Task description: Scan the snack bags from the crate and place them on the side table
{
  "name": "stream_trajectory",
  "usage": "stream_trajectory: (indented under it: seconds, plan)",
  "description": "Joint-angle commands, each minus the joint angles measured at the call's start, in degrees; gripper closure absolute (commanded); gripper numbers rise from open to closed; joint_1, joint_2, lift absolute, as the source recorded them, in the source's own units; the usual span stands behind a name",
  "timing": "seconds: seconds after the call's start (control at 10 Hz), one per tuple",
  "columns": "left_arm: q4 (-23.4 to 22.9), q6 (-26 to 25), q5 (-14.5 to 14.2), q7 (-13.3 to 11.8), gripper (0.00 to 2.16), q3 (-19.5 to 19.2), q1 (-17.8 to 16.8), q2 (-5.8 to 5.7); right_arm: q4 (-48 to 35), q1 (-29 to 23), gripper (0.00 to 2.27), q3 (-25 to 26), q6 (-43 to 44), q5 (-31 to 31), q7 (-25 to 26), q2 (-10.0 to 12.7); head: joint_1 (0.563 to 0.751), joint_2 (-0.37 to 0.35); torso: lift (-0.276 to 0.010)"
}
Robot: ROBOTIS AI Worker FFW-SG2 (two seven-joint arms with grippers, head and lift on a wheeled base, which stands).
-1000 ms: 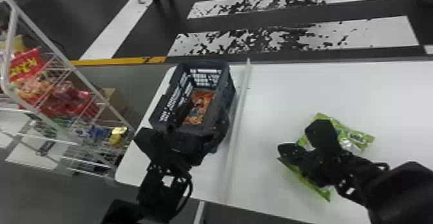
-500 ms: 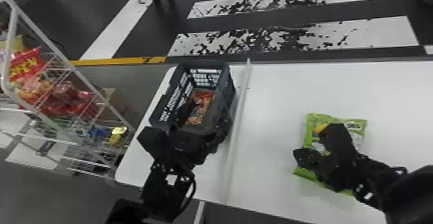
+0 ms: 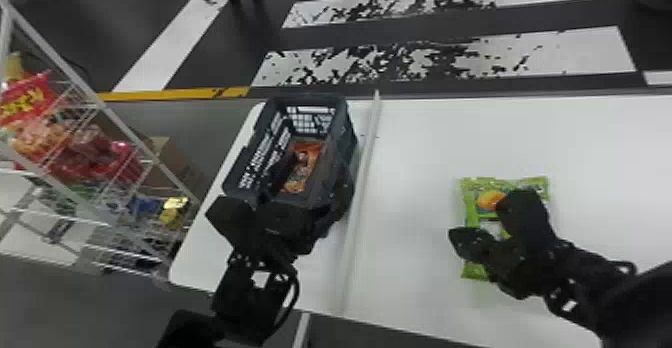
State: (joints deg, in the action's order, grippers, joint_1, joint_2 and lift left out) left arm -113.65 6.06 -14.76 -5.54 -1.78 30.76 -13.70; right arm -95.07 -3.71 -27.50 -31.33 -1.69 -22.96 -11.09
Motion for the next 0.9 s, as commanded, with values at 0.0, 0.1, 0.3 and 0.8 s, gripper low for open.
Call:
stream_trajectory:
  seconds: [0.0,0.1,0.3,0.8]
  plan:
    - [-0.1,-0.1,0.0,0.0,0.1,0.0,0.0,-0.1,1.2,1.4,2.26,-0.2,1.0,-0.5,0.1,1.2,0.695,0.328,-0.05]
    - [-0.2,0.1,0.0,0.0,0.1,-0.1,0.1,-0.18,3.4,3.2,2.26,-0.5,1.1,-0.6,0.1,1.5,0.695,0.333,-0.05]
    - [-0.2,0.3,0.0,0.0,0.1,-0.2,0.3,-0.27,8.7,6.6,2.26,-1.7,0.8,-1.0,0.2,2.1,0.695,0.331,-0.05]
    - [0.3,0.7,0.0,0.0,0.1,-0.2,0.2,-0.18,11.0,7.4,2.26,0.1,0.3,-3.1,0.6,1.6,0.695,0.305,-0.05]
